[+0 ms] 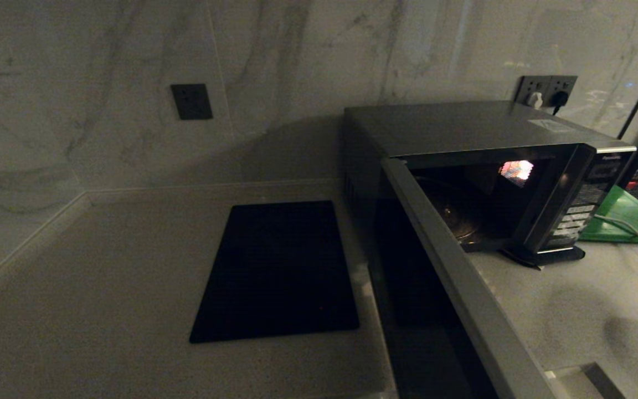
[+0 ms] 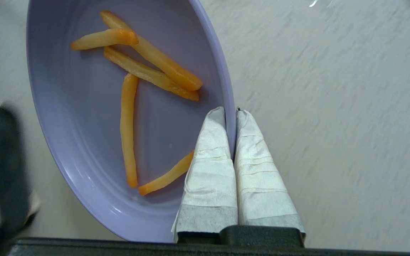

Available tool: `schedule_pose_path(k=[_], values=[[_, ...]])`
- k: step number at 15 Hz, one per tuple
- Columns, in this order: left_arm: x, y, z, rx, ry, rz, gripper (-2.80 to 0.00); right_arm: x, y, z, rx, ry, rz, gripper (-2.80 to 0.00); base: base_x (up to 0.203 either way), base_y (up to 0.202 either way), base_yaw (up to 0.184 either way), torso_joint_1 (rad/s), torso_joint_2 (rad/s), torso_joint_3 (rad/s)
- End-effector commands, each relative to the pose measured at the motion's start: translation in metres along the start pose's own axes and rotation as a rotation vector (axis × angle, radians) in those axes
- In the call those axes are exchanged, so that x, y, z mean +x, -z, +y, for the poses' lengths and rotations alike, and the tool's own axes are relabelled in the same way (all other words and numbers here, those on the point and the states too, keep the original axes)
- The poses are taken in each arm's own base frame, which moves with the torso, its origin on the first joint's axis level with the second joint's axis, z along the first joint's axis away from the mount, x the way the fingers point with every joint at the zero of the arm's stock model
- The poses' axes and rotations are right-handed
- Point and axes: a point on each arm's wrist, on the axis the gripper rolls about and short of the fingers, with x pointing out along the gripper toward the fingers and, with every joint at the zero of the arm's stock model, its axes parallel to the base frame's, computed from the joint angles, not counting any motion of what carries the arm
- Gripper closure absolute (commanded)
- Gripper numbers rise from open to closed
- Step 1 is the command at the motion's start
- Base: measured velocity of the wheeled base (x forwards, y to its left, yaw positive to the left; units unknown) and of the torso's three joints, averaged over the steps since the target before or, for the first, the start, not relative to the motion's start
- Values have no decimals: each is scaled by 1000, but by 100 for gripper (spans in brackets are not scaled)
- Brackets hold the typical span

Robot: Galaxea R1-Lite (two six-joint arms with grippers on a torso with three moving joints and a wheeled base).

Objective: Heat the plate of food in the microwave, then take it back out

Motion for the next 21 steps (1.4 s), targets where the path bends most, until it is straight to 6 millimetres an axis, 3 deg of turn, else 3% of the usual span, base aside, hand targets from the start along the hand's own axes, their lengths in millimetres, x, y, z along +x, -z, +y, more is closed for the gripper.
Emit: schedule_pose_path(k=[1, 6, 9, 15, 16, 17, 21], values=[[0, 0, 0, 0, -1, 1, 0, 34, -6, -7, 0, 58, 51, 0, 0, 0, 0, 0, 0, 0], [0, 0, 0, 0, -1, 1, 0, 72, -17, -20, -7, 62, 90, 0, 0, 0, 0, 0, 0, 0], [0, 0, 0, 0, -1, 1, 0, 79, -22, -32, -24, 38, 118, 0, 0, 0, 0, 0, 0, 0], [0, 0, 0, 0, -1, 1, 0, 82, -23, -36, -15, 45, 129, 0, 0, 0, 0, 0, 0, 0], [0, 0, 0, 0, -1, 1, 0, 82, -22, -36, -15, 45, 129, -209, 0, 0, 0, 0, 0, 0], [0, 0, 0, 0, -1, 1, 0, 81, -22, -36, -15, 43, 128, -280, 0, 0, 0, 0, 0, 0], [0, 0, 0, 0, -1, 1, 0, 75, -25, -38, -6, 39, 114, -280, 0, 0, 0, 0, 0, 0]])
